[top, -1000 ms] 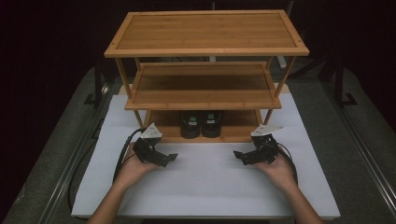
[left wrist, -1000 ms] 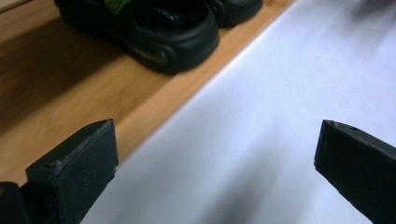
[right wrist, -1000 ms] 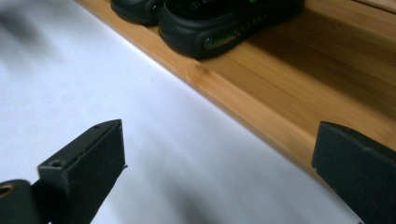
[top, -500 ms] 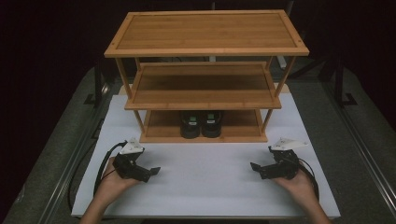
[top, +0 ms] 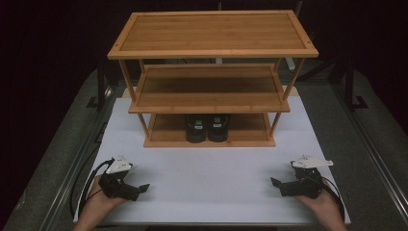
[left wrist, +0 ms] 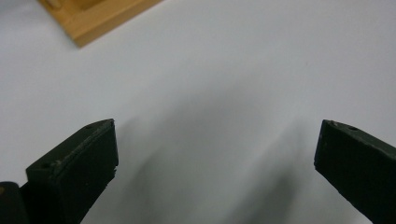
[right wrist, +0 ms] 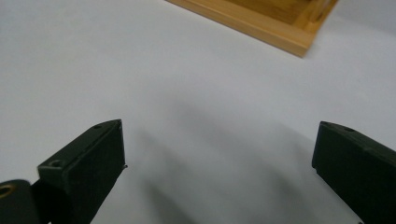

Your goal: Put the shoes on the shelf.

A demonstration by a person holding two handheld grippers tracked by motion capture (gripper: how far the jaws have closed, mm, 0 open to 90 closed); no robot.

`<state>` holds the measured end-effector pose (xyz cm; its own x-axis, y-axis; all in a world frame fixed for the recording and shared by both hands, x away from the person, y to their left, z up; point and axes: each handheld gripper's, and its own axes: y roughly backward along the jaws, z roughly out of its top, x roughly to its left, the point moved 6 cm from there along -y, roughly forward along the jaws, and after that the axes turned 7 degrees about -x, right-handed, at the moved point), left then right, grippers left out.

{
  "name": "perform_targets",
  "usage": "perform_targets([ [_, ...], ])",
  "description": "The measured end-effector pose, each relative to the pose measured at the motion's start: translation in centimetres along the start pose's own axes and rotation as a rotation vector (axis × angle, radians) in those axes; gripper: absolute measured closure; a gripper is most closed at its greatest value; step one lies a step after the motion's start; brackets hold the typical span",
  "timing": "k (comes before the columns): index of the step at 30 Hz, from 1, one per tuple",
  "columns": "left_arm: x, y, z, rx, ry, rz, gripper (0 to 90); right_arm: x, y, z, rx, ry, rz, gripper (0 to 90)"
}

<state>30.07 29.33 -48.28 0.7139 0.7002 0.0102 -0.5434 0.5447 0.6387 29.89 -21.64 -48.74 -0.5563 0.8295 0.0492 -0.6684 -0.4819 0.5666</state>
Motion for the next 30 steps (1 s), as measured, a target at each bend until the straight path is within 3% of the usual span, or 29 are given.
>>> perform_targets([
  [5, 0.4, 0.7, -1.3, 0.013, 0.007, 0.021, 0.0, -0.6, 0.7, -1.1, 0.013, -0.013, -0.022, 2.2],
  [12, 0.6, 0.9, -2.2, 0.007, 0.007, 0.015, 0.0, -1.1, 1.3, -2.0, 0.025, -0.021, -0.052, 2.2],
  [18, 0.5, 1.1, -2.4, -0.009, 0.005, 0.014, 0.0, -1.0, 1.0, -2.3, 0.07, -0.01, -0.065, 2.2],
  [30, 0.5, 1.1, -2.5, -0.009, 0.001, 0.017, 0.0, -1.1, 1.2, -2.4, 0.071, -0.014, -0.07, 2.3],
])
